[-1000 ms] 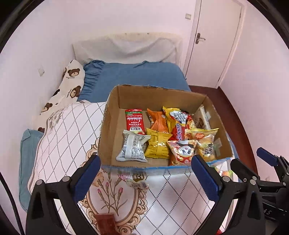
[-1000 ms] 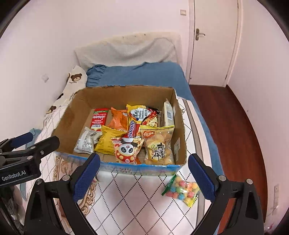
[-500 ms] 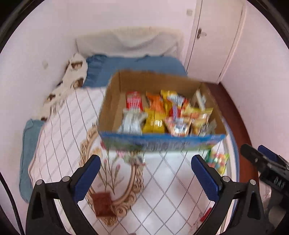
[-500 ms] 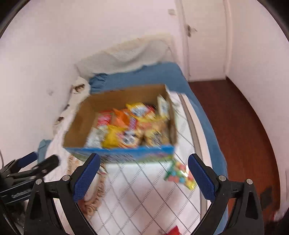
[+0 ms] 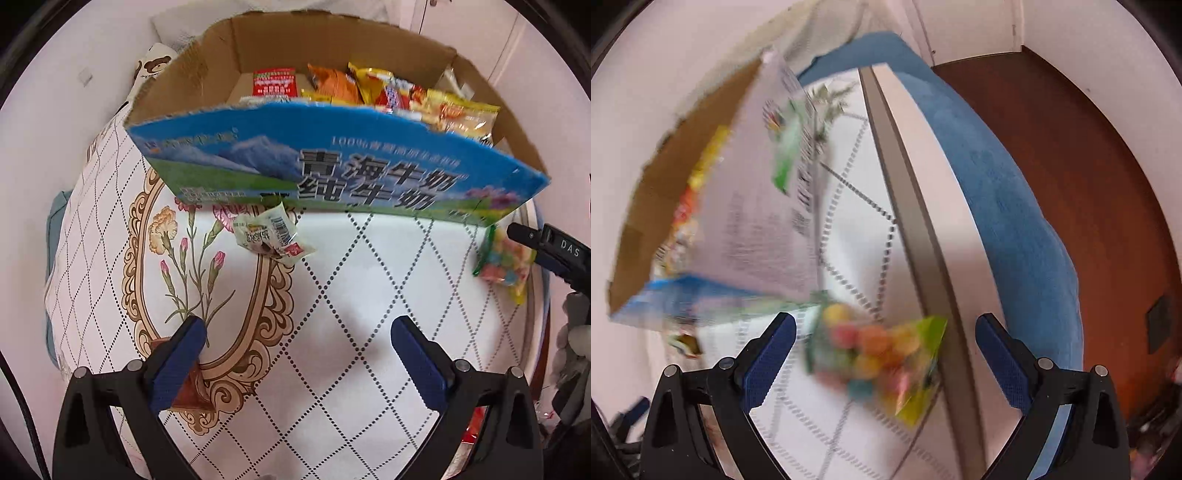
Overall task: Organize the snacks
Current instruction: 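Grasp the clear candy bag with the right tool while the left tool grasps the red-brown packet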
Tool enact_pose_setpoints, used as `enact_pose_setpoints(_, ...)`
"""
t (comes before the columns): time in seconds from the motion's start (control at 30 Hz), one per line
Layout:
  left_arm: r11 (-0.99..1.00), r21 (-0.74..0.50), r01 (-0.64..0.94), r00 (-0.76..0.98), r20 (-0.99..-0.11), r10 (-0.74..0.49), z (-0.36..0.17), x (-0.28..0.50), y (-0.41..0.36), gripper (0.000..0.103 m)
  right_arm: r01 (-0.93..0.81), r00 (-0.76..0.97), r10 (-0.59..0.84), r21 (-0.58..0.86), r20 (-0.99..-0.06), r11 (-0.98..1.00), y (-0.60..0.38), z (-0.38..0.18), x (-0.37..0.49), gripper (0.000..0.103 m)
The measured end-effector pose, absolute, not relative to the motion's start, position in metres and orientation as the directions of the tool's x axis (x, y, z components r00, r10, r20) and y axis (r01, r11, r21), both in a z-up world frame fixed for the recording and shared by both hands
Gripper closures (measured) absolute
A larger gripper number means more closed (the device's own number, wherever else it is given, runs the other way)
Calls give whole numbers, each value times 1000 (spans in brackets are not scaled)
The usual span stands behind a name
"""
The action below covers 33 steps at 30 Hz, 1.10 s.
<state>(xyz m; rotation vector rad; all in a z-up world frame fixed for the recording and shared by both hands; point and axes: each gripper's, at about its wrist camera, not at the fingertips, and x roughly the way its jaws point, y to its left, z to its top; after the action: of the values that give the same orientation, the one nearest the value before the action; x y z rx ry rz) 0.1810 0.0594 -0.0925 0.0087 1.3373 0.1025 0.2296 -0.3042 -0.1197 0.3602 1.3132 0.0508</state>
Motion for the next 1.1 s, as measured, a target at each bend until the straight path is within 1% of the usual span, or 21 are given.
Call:
enact_pose_setpoints(0.03,995,69,-72,224,-971,83,-94,181,59,0,142,250,238,279,-939,950,-302,-124,231,18)
enact_pose_setpoints(0.07,995,68,-75,220,-972,83,-95,181,60,0,114,236,222,254,-946,961,-296,-125,229,21)
enact_pose_setpoints(0.1,995,64,-78,218,-973,79,-96,180,62,0,89,230,235,261,-944,961,-292,-124,227,23)
enact_pose_setpoints(0.2,995,53,-81,210,-975,69,-97,177,66,0,32,169,296,305,-940,952,-273,-119,211,23)
enact_pose_setpoints(0.27,995,54,-81,207,-976,70,-100,174,69,0,-7,127,371,374,-920,928,-259,-112,196,23)
enact_pose_setpoints(0.3,995,60,-84,204,-976,76,-101,172,72,0,-27,134,374,373,-918,927,-255,-106,191,22)
enact_pose_setpoints(0.37,993,65,-97,198,-977,83,-103,169,78,0,-90,191,302,290,-934,953,-249,-90,187,22)
enact_pose_setpoints(0.43,991,61,-120,179,-980,82,-110,167,87,0,-134,202,243,219,-949,966,-246,-89,193,20)
enact_pose_setpoints(0.5,988,56,-144,157,-984,78,-117,166,94,0,-147,181,233,208,-956,967,-239,-98,205,20)
enact_pose_setpoints(0.63,982,71,-177,115,-989,92,-129,160,113,0,-208,136,151,121,-979,971,-219,-122,221,21)
enact_pose_setpoints(0.67,979,72,-191,102,-990,93,-132,158,119,0,-222,115,160,132,-980,966,-214,-129,220,29)
enact_pose_setpoints(0.7,976,66,-208,92,-992,87,-134,156,126,0,-231,100,160,134,-982,964,-212,-134,218,34)
enact_pose_setpoints(0.77,969,41,-242,77,-995,61,-137,148,143,0,-260,102,125,95,-987,961,-202,-140,209,39)
enact_pose_setpoints(0.8,966,36,-256,73,-996,56,-138,143,152,0,-273,101,133,101,-986,957,-196,-139,203,41)
enact_pose_setpoints(0.83,961,35,-274,62,-997,54,-140,138,162,0,-279,95,147,115,-985,953,-191,-139,198,42)
enact_pose_setpoints(0.97,951,8,-310,22,-1000,16,-148,119,190,0,-329,68,216,183,-974,926,-159,-133,168,42)
enact_pose_setpoints(1.1,947,3,-321,-1,-1000,3,-158,107,211,0,-334,53,255,223,-965,916,-137,-134,149,42)
